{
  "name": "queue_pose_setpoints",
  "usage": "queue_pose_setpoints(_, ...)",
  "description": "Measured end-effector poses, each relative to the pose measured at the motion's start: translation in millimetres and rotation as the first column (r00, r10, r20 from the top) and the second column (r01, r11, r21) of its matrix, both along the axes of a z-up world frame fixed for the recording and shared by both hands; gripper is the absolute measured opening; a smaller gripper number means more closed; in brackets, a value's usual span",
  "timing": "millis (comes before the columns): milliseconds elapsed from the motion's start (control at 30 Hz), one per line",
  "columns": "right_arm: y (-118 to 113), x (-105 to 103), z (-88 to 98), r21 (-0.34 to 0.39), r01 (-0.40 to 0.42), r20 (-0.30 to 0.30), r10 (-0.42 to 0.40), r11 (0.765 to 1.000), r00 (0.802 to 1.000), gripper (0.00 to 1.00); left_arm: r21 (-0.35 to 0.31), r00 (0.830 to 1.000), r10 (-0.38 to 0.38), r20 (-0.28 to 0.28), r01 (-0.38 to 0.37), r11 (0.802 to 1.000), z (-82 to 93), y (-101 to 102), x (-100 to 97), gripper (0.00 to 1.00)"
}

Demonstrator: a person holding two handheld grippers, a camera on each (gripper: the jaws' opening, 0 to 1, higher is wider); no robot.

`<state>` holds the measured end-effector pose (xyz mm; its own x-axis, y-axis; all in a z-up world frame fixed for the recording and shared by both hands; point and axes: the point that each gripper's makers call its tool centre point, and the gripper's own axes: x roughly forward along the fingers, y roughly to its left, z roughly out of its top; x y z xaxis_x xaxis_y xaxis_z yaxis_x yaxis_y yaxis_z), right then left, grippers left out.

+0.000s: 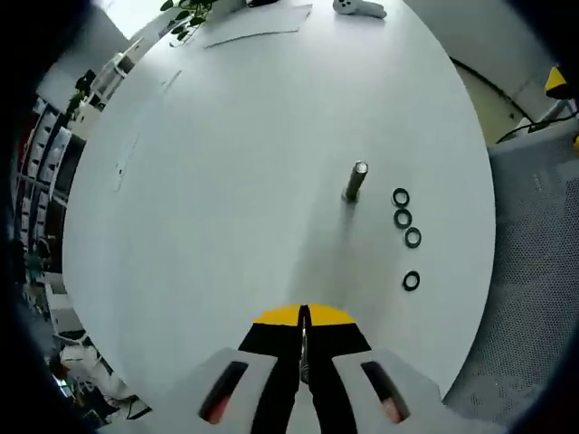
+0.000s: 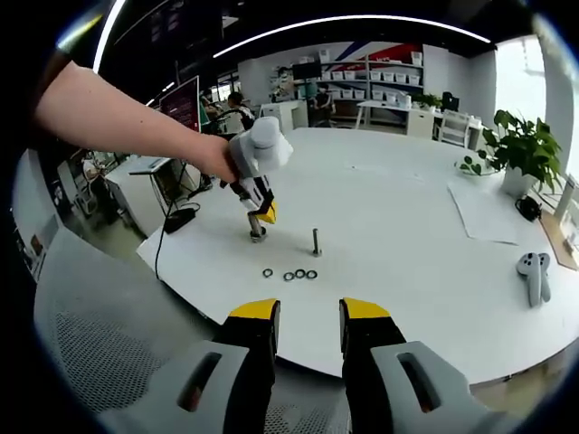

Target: Place the washer onto the threaded stud by aligning its center hole with the stud, sliding it down to the base, and recovering from edge contact or off-axis alignment until the washer reaches the visible bottom stop.

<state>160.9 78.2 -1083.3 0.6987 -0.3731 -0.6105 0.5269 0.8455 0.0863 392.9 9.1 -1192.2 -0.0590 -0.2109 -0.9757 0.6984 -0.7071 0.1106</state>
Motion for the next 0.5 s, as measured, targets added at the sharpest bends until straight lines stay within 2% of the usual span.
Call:
queue_pose_setpoints(100, 0, 0, 0.3, 0.000, 0.003, 0.002, -0.003, 1.000, 1.000, 0.29, -0.038, 1.000, 0.016, -0.017, -0.017, 0.999, 1.1, -2, -3.8, 0.00)
queue_pose_setpoints(200, 0, 0, -0.4, 0.000, -0.001, -0.003, 0.001, 1.000, 1.000, 0.29, -0.043, 0.998, 0.031, -0.048, -0.033, 0.999, 3.0, -2, -10.0, 0.00)
queue_pose_setpoints(367, 0, 0, -0.3, 0.000, -0.002, -0.002, 0.002, 1.000, 1.000, 0.29, -0.074, 0.998, 0.031, -0.056, -0.035, 0.997, 4.6, 0, -14.8, 0.00)
queue_pose_setpoints(500, 1, 0, -0.7, 0.001, -0.003, -0.004, 0.003, 1.000, 1.000, 0.29, -0.110, 0.993, 0.073, -0.096, -0.083, 0.990, 13.2, -1, -18.0, 0.00)
